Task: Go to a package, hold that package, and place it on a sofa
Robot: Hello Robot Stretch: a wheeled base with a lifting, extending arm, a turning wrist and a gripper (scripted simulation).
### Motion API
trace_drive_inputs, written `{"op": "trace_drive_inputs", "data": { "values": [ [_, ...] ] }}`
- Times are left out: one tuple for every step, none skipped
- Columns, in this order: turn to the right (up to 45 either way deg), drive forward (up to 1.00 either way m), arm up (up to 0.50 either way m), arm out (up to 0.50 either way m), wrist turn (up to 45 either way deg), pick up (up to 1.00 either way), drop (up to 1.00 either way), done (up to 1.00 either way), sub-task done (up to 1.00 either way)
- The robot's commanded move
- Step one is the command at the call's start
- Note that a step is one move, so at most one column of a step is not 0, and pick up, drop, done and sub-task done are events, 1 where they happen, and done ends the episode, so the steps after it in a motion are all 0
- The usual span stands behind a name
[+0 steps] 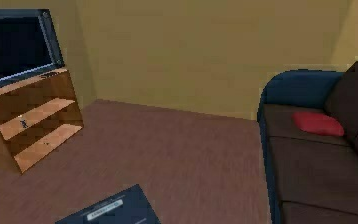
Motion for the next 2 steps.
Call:
{"op": "trace_drive_inputs", "data": {
  "values": [
    [15.0,0.0,0.0,0.0,0.0,0.0,0.0,0.0,0.0],
    [0.0,1.0,0.0,0.0,0.0,0.0,0.0,0.0,0.0]
  ]
}}
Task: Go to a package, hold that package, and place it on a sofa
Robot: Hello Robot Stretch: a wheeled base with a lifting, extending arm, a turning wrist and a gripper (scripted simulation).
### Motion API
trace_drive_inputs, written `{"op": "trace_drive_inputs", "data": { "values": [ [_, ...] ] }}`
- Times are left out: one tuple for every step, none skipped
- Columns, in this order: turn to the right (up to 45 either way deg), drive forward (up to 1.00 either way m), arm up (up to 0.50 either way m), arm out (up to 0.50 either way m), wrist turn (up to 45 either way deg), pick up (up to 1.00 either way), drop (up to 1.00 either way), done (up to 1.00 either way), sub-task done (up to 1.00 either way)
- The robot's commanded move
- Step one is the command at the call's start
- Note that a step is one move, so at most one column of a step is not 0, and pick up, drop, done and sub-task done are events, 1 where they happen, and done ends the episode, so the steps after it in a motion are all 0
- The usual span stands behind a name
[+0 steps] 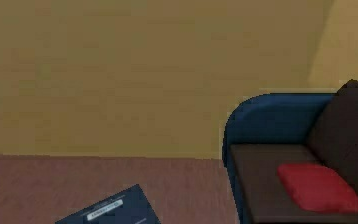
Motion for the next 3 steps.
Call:
{"op": "trace_drive_inputs", "data": {
  "values": [
    [3.0,0.0,0.0,0.0,0.0,0.0,0.0,0.0,0.0],
    [0.0,0.35,0.0,0.0,0.0,0.0,0.0,0.0,0.0],
    [-45.0,0.0,0.0,0.0,0.0,0.0,0.0,0.0,0.0]
  ]
}}
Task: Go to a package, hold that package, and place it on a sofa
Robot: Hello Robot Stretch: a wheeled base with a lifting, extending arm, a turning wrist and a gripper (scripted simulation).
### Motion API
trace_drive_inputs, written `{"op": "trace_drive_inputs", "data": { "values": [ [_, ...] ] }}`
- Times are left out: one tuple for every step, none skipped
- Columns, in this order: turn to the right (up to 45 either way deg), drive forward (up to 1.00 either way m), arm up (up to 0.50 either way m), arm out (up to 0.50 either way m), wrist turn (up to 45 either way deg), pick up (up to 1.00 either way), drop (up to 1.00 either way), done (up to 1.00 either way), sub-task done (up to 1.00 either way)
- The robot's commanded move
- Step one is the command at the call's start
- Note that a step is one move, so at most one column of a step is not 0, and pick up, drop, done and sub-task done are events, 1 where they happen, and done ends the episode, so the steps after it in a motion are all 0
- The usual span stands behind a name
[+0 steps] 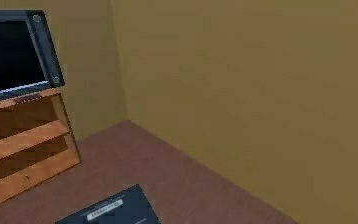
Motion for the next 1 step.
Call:
{"op": "trace_drive_inputs", "data": {
  "values": [
    [-45.0,0.0,0.0,0.0,0.0,0.0,0.0,0.0,0.0]
  ]
}}
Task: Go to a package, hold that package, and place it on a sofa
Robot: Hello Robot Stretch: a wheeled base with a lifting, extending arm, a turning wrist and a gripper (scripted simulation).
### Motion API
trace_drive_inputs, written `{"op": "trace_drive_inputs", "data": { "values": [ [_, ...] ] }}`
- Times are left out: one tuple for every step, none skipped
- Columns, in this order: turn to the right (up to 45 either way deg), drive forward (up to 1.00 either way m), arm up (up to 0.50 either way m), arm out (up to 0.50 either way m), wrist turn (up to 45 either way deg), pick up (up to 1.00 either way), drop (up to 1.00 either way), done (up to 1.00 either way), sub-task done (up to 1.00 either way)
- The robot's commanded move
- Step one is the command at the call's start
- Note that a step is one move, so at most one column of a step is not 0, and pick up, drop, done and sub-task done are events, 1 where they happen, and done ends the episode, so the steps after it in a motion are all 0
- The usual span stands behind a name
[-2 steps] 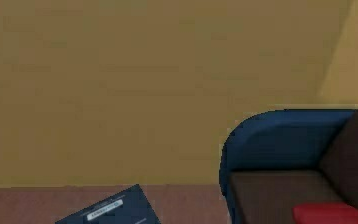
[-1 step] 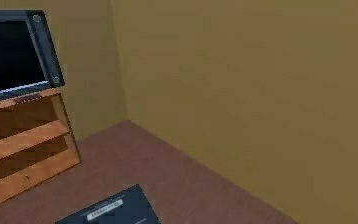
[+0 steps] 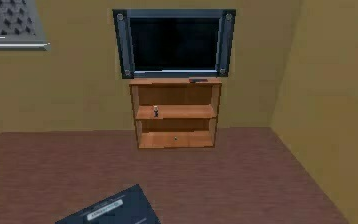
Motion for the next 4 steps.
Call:
{"op": "trace_drive_inputs", "data": {
  "values": [
    [-9.0,0.0,0.0,0.0,0.0,0.0,0.0,0.0,0.0],
    [45.0,0.0,0.0,0.0,0.0,0.0,0.0,0.0,0.0],
    [45.0,0.0,0.0,0.0,0.0,0.0,0.0,0.0,0.0],
    [6.0,0.0,0.0,0.0,0.0,0.0,0.0,0.0,0.0]
  ]
}}
